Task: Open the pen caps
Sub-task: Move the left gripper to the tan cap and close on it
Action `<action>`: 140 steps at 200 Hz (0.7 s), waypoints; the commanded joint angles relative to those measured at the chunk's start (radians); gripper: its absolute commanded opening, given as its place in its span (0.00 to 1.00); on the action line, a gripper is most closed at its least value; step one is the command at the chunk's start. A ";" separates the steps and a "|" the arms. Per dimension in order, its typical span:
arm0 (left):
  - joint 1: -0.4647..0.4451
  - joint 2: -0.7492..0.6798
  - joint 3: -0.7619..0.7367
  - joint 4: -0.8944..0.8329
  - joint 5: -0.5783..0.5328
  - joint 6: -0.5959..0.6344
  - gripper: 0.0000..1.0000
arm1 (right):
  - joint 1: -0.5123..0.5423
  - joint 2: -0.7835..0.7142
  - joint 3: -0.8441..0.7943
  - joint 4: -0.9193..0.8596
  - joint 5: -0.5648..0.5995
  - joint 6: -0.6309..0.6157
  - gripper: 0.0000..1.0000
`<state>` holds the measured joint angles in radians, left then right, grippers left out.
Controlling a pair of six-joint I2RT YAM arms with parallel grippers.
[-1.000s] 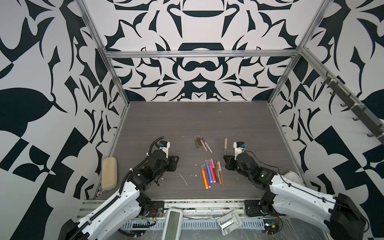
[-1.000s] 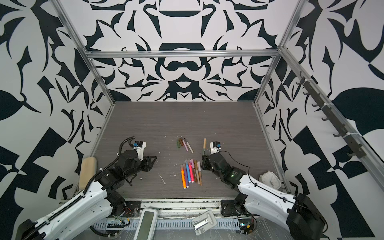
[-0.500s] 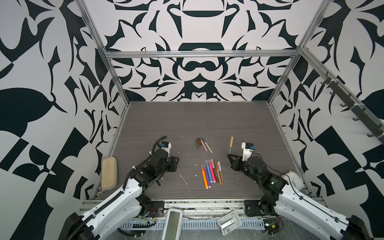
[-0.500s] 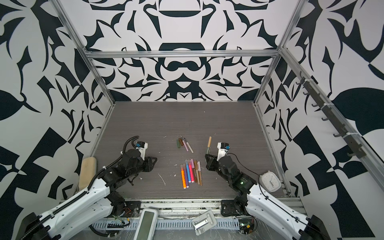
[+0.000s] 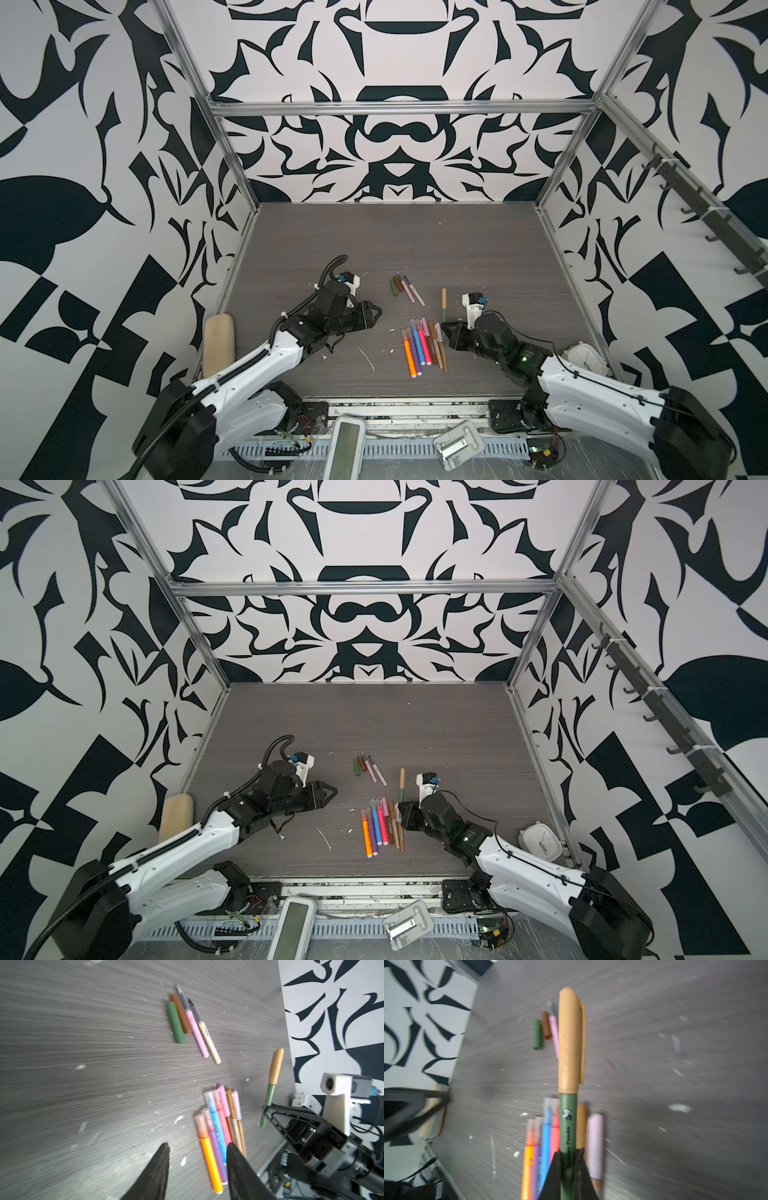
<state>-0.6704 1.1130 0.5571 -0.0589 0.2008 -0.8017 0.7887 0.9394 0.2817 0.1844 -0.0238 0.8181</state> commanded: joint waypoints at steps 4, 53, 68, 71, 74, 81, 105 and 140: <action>-0.056 0.106 0.083 0.148 0.062 -0.099 0.48 | 0.009 0.037 0.057 0.052 -0.113 -0.091 0.00; -0.154 0.379 0.314 0.106 0.041 -0.079 0.47 | 0.004 -0.020 0.054 -0.010 -0.091 -0.115 0.00; -0.158 0.436 0.359 0.106 0.057 -0.077 0.46 | 0.004 -0.038 0.041 -0.012 -0.080 -0.099 0.00; -0.159 0.445 0.368 0.106 0.059 -0.076 0.46 | 0.003 -0.042 0.040 -0.018 -0.076 -0.096 0.00; -0.159 0.454 0.377 0.105 0.062 -0.076 0.46 | 0.003 -0.045 0.042 -0.027 -0.071 -0.095 0.00; -0.161 0.469 0.394 0.105 0.064 -0.075 0.46 | 0.002 -0.051 0.046 -0.050 -0.059 -0.096 0.00; -0.167 0.503 0.437 0.103 0.066 -0.076 0.45 | -0.003 -0.047 0.052 -0.064 -0.059 -0.099 0.00; -0.176 0.550 0.483 0.096 0.070 -0.073 0.46 | -0.006 -0.015 0.066 -0.059 -0.086 -0.107 0.00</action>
<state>-0.8368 1.6306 0.9977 0.0422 0.2581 -0.8696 0.7868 0.9119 0.3099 0.1211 -0.1005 0.7322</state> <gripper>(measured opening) 0.456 0.104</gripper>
